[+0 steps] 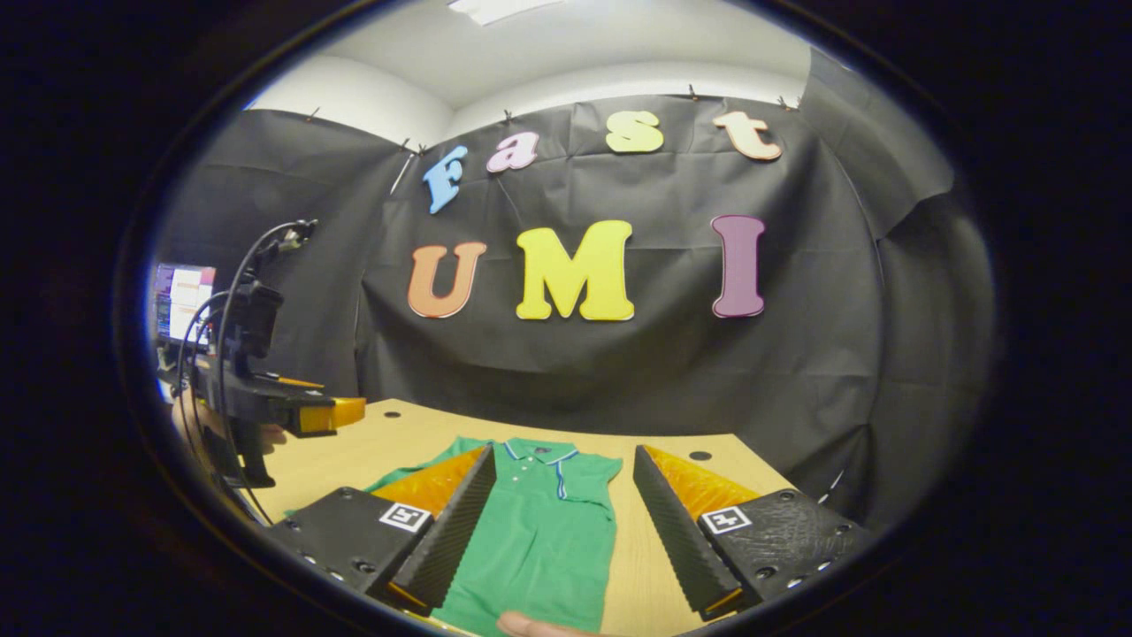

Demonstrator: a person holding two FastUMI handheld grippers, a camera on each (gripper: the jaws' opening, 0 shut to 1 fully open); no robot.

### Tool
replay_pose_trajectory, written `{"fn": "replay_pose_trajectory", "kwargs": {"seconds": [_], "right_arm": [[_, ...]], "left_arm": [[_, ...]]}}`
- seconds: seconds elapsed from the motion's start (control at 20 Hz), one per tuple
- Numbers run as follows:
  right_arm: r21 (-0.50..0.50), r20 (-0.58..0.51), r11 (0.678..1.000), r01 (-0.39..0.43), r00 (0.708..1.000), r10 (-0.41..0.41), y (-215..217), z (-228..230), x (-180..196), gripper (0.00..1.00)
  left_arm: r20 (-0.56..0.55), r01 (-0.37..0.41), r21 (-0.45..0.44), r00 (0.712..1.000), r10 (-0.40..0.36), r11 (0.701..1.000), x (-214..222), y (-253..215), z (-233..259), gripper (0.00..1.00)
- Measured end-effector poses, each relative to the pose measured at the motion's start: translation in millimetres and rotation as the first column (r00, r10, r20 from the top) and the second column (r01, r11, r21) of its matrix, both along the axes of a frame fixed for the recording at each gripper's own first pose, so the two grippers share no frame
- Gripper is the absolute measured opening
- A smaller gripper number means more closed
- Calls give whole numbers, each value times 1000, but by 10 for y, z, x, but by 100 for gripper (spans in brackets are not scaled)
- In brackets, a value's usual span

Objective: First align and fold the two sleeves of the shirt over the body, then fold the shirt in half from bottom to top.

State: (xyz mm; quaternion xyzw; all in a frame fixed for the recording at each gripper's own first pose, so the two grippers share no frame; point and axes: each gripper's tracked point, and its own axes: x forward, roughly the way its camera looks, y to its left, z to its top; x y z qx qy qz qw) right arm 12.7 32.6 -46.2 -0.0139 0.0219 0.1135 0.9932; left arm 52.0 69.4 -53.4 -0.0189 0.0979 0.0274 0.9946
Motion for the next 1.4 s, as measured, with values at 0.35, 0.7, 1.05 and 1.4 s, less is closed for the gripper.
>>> {"fn": "replay_pose_trajectory", "kwargs": {"seconds": [0.35, 0.7, 1.05, 1.4], "right_arm": [[27, -50, 999, 40, 998, -39, -177, -332, -133, 95], [35, -86, 998, 46, 995, -43, -210, -443, -52, 94], [6, -90, 999, 35, 995, -34, -166, -515, -56, 96], [-24, -131, 998, 50, 990, -53, -242, -859, -141, 96]], "left_arm": [[52, -23, -25, 998, 24, 999, -296, 139, -61, 100], [73, 5, 2, 997, -5, 1000, -267, 11, -54, 100], [2, 1, 15, 1000, -1, 1000, -162, 114, -391, 100], [-4, 11, -45, 1000, -11, 999, -331, 252, -683, 100]]}}
